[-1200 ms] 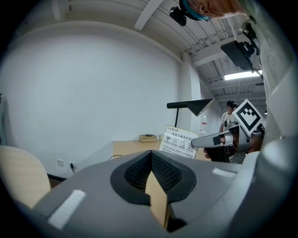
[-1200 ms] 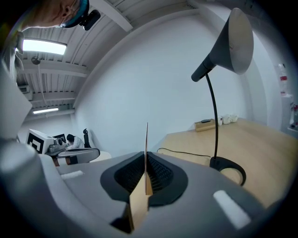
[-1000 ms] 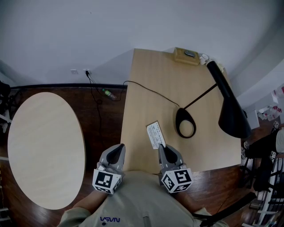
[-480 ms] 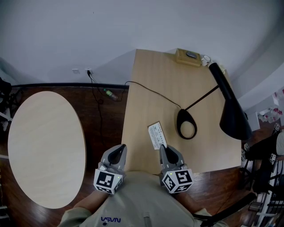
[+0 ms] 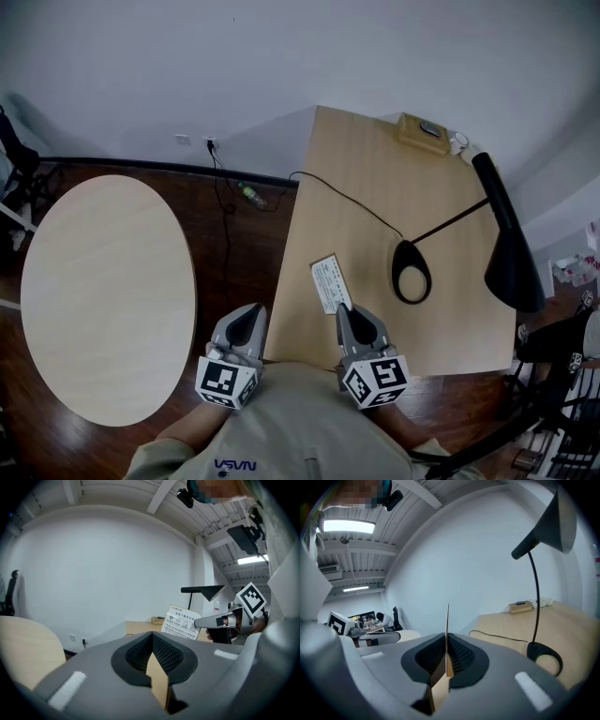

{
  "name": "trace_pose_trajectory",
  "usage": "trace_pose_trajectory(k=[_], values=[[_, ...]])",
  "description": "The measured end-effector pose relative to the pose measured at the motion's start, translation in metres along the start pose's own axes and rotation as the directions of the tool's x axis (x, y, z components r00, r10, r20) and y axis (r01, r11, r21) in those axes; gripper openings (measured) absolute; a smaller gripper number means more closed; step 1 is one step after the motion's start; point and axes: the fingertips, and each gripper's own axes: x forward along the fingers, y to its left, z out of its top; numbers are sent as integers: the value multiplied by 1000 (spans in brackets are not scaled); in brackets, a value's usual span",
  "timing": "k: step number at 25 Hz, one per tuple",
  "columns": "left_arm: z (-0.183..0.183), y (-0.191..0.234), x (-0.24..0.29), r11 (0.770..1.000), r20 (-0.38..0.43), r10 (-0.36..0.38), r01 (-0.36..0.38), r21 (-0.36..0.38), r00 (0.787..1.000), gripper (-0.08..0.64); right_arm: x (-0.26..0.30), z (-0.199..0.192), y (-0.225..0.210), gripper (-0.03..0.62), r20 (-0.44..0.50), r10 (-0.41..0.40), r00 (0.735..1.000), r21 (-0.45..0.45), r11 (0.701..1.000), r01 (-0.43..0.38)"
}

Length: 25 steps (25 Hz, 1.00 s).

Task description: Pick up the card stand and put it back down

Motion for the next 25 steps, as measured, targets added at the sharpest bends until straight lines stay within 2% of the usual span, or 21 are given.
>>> trace_pose_trajectory(k=[4, 8, 12, 16, 21, 25], values=[[-3, 37, -28, 994, 11, 101, -101, -30, 995, 3, 32, 4, 48, 15, -19, 130, 991, -66, 989, -131], [-8, 84, -70, 972, 27, 228, -226, -63, 973, 3, 69, 2, 117, 15, -46, 293, 955, -151, 943, -297], [-15, 132, -118, 932, 30, 352, -348, -96, 935, 3, 113, -18, 187, 15, -95, 421, 902, -180, 884, -432], [-28, 174, -164, 892, 28, 443, -438, -113, 896, 3, 148, -39, 256, 15, -139, 507, 851, -200, 827, -526], [-44, 221, -218, 840, 19, 532, -525, -140, 846, 3, 183, -76, 331, 15, -208, 586, 783, -203, 757, -621], [-57, 246, -261, 789, 8, 602, -593, -158, 798, 3, 210, -125, 383, 15, -301, 621, 724, -203, 700, -685]])
